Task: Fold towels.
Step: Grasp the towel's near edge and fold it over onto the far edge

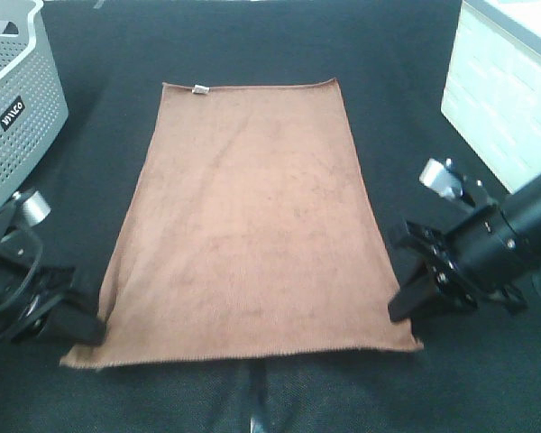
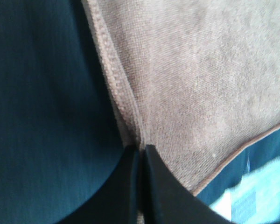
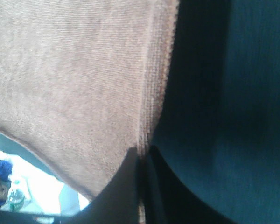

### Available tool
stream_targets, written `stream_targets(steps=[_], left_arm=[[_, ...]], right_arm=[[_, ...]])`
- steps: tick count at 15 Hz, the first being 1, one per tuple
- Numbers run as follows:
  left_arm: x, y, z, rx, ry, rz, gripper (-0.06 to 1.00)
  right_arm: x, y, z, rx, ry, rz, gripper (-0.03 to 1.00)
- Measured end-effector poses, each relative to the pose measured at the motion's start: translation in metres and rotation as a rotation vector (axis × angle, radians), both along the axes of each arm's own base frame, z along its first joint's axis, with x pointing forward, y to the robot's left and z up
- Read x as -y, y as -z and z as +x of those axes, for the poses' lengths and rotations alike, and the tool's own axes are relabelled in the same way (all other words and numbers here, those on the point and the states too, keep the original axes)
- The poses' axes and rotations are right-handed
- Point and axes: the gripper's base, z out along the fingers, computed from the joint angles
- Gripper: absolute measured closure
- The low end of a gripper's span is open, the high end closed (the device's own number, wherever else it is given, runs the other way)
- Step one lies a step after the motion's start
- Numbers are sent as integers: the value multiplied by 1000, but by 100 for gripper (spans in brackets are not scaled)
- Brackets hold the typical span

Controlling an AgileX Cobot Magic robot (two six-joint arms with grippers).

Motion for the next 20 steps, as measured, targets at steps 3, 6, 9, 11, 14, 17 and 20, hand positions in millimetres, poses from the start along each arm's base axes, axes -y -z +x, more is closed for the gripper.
stream_targets(steps=[3,6,9,11,14,17,20], left_arm=[[-3,2,-29,-50,-4,-1,94],[-6,4,-58,-94,0,-3,94],[-6,2,-57,-82,0,-6,94],[-4,-8,-37,-8,-4,-5,94],[-3,-21,-12,86,-20,7,94],[0,-52,30,236,-70,-3,94],[2,-66,82,348,-105,26,94]], right_arm=[[4,8,-31,-69,1,-16,97],[9,11,-63,-107,8,-32,97],[10,4,-66,-72,13,-33,97],[8,-6,-48,-2,12,-25,97],[5,-22,-23,89,15,-14,97],[-2,-53,37,235,27,-2,97],[-10,-76,100,332,-7,9,97]])
